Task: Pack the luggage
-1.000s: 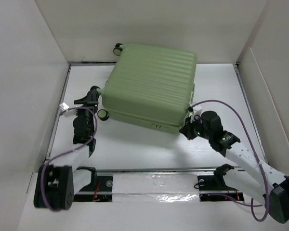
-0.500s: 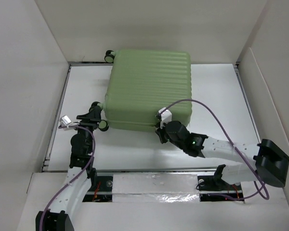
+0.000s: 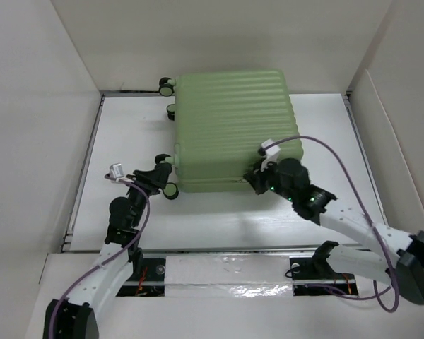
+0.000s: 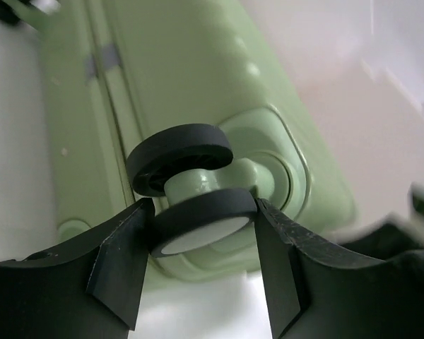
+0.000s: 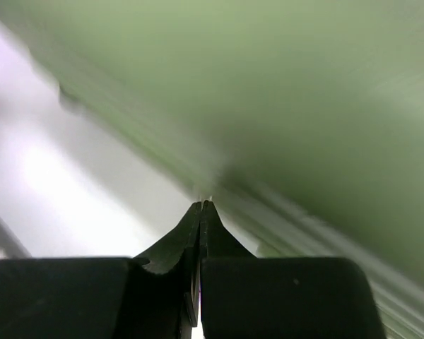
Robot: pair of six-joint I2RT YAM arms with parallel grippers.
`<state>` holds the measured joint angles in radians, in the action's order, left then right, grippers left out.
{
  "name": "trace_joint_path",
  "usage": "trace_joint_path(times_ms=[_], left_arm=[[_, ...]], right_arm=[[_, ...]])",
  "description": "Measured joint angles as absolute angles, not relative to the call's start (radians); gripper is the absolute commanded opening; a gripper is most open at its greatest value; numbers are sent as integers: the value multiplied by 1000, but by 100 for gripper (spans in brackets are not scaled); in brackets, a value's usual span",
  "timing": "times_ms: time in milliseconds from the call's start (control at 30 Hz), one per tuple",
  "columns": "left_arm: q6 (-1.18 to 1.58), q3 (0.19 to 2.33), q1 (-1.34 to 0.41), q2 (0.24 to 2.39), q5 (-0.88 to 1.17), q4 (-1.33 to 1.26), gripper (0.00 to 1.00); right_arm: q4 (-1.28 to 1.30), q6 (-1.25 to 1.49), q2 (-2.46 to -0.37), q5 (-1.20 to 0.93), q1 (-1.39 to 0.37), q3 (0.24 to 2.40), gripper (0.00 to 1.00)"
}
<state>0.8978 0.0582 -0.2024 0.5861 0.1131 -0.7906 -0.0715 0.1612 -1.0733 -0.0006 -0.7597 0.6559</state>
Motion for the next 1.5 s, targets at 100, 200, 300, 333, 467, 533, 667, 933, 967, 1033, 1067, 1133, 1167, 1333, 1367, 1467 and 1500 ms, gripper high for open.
trace_joint_path(times_ms=[100,200,300,333,467,533,667,933,967,1033,1067,1133,1167,1333,1367,1467,1500], left_arm=[[869,71,-359,667,108,-841,0],[853,110,-517,797,65,-913,0],[850,146,-649,902,12,-988,0],[849,159,-686,929,-7,-1003,0],[847,192,-764,973,-44,-1004,0],[842,200,-771,971,-57,-987,0],[827,212,-775,945,-69,-936,0],[820,212,-778,907,-81,-891,0],[820,212,-778,907,-81,-891,0],[818,213,-778,908,-80,-891,0],[817,214,-778,910,-79,-891,0],[813,214,-778,912,-78,-891,0],[811,215,-778,912,-78,-891,0],[808,215,-778,912,-80,-893,0],[808,216,-778,914,-81,-893,0],[808,216,-778,920,-80,-898,0],[808,216,-778,922,-80,-900,0]], right_arm=[[-68,148,-939,-57,-623,654,0],[-83,128,-870,-104,-538,654,0],[-92,118,-873,-150,-511,652,0],[-97,116,-883,-163,-520,645,0],[-99,126,-885,-176,-587,559,0],[-70,128,-867,-160,-608,527,0],[-34,139,-749,-96,-579,472,13],[-98,156,-767,-175,-308,389,47],[-118,155,-807,-200,-281,389,49],[-142,150,-885,-257,-239,390,50],[-147,147,-918,-287,-226,392,51],[-165,144,-965,-339,-210,392,52],[-180,142,-981,-359,-209,392,52],[-286,134,-1048,-427,-203,394,52],[-307,135,-1057,-438,-201,393,51],[-388,155,-1081,-458,-196,373,40],[-416,163,-1088,-461,-196,364,26]])
